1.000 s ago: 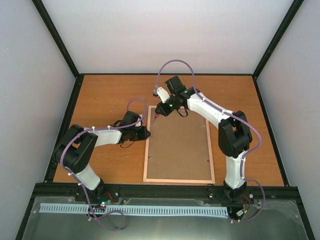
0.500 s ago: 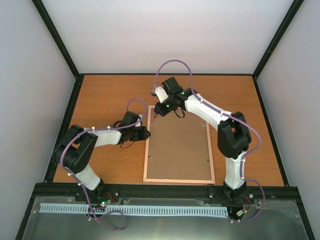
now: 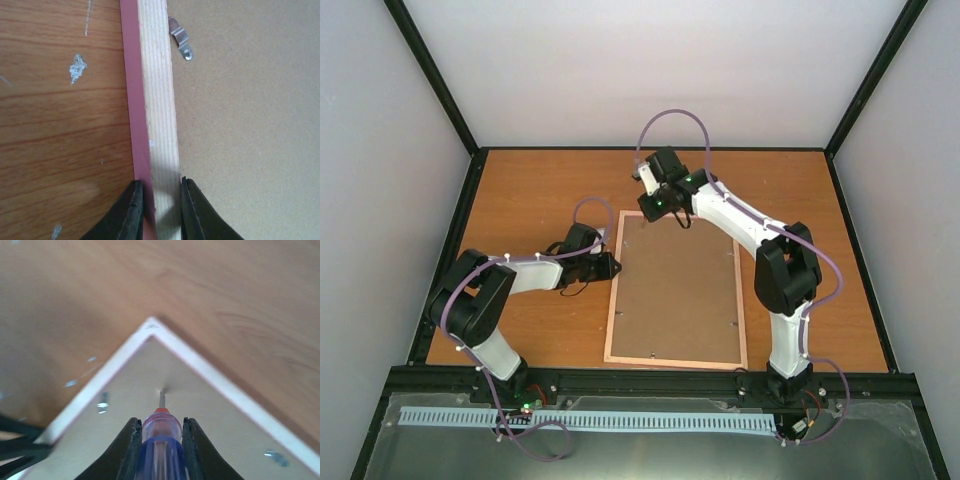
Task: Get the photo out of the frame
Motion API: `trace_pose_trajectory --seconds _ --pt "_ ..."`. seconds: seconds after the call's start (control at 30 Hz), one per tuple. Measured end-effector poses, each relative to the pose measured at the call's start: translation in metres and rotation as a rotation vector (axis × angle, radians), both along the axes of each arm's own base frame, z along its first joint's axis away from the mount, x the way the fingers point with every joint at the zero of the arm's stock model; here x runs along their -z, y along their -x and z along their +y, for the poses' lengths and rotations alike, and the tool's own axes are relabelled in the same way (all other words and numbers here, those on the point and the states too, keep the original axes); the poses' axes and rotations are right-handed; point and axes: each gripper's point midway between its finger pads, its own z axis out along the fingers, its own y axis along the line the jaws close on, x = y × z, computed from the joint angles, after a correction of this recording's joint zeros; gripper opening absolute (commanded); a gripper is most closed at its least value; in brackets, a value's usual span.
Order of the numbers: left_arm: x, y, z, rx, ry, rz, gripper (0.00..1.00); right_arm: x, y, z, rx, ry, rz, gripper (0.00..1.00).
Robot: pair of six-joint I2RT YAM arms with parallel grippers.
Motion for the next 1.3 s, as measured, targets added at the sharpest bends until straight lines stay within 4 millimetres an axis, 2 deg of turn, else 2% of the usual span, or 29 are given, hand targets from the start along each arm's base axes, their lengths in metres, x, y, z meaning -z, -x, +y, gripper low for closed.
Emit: trace_pose_trajectory --seconds 0.13,0.23,0.4,0.6,0.8,0.93,1.1,1.3 --pt "0.000 0.000 0.000 0.000 0.000 0.000 0.01 0.000 -0.030 -0.020 0.078 0.046 -0.048 0.03" --pt "0.000 0.000 0.000 0.000 0.000 0.000 0.01 -0.001 -0.039 -0.021 0.095 0.058 -0.068 0.03" --pt "0.000 0.000 0.000 0.000 0.001 0.001 0.01 0.000 -0.030 -0.017 0.057 0.045 -0.057 0.03" --pt "0.000 0.000 0.000 0.000 0.001 0.000 0.01 -0.003 0.010 0.007 -0.111 -0.082 0.050 0.03" --pt "0.000 0.000 0.000 0.000 0.001 0.001 0.01 0.000 0.034 0.027 -0.205 -0.128 0.101 0.03" --pt "0.000 0.000 0.000 0.000 0.001 0.001 0.01 0.005 0.036 0.030 -0.211 -0.114 0.111 0.03" --pt "0.000 0.000 0.000 -0.001 0.001 0.001 0.01 0.006 0.024 0.027 -0.172 -0.085 0.075 0.03" --pt "0.000 0.000 0.000 0.000 0.002 0.002 0.01 0.007 0.023 0.029 -0.146 -0.059 0.055 0.03"
